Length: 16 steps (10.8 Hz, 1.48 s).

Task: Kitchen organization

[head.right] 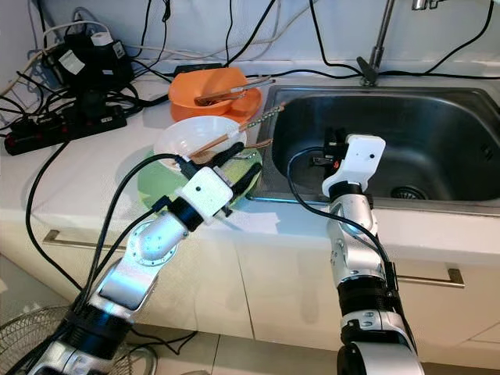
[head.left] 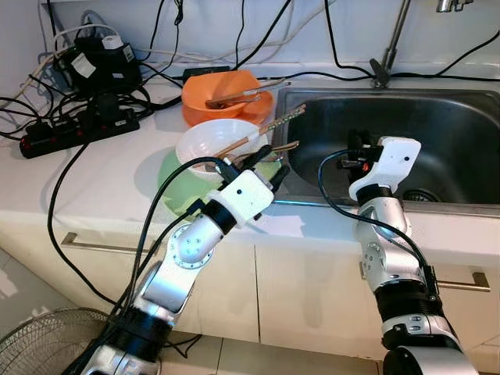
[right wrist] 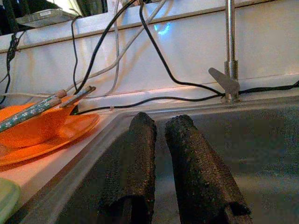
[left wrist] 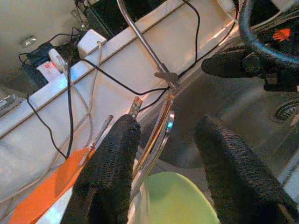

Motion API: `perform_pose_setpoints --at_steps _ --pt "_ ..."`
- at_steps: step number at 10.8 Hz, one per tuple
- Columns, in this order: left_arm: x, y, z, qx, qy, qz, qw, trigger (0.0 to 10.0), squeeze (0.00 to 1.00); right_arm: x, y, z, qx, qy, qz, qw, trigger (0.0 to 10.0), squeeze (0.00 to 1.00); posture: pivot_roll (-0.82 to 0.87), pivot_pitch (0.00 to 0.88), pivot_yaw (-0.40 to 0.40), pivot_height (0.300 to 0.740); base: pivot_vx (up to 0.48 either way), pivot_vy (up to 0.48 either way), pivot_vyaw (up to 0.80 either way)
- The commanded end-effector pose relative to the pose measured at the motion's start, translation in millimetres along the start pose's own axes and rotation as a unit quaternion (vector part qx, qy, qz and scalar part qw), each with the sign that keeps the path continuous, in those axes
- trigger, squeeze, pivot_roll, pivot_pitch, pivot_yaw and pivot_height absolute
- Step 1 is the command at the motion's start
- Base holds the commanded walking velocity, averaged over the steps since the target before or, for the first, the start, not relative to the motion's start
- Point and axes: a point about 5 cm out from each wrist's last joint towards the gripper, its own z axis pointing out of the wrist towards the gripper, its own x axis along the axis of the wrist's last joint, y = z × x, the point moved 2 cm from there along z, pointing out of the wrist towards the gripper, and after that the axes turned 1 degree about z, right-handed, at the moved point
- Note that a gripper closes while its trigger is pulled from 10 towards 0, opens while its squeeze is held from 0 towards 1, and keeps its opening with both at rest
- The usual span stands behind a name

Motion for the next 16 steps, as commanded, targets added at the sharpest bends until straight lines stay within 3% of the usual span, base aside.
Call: perform_pose_setpoints --at_steps 1,3,4,7,12,13,14,16 --pt "3 -0.3 -1.4 -0.006 0.000 0.008 1.000 10.0 1.00 1 -4.5 0.1 0.006 0.005 0.000 1.000 10.0 0.00 0.04 0.002 0.097 0.740 0.000 0.000 0.00" --pt "3 2.8 -3.3 -0.014 0.000 0.009 1.000 10.0 1.00 1 -5.8 0.2 0.009 0.004 0.001 1.000 10.0 0.00 0.04 0.001 0.092 0.740 0.000 0.000 0.00" --pt "1 4.9 -2.5 -0.022 -0.006 0.015 1.000 10.0 0.00 1 -6.9 0.9 0.011 0.004 0.000 1.000 10.0 0.00 0.04 0.000 0.091 0.740 0.000 0.000 0.00" --pt "-3 8.1 5.0 -0.034 -0.014 0.031 0.999 10.0 0.00 1 -7.7 1.4 0.013 0.005 0.000 1.000 10.0 0.00 0.03 0.000 0.089 0.740 0.000 0.000 0.00" --pt "-8 -2.1 23.0 -0.005 -0.033 0.083 0.996 10.0 0.00 1 -7.5 0.8 0.011 0.004 0.001 1.000 10.0 0.00 0.03 0.000 0.097 0.740 0.000 0.000 0.00" --pt "-9 -2.3 23.7 -0.003 -0.033 0.086 0.996 8.1 0.00 1 -7.3 0.7 0.010 0.004 0.002 1.000 10.0 0.00 0.03 0.000 0.098 0.740 0.000 0.000 0.00" --pt "-9 -3.0 23.4 0.000 -0.032 0.088 0.996 0.0 0.00 1 -7.8 0.6 0.009 0.004 0.002 1.000 10.0 0.00 0.03 0.000 0.098 0.740 0.000 0.000 0.00" --pt "-9 -4.0 23.8 0.004 -0.032 0.090 0.995 0.0 0.00 1 -7.6 0.7 0.010 0.004 0.002 1.000 10.0 0.00 0.03 0.000 0.094 0.740 0.000 0.000 0.00"
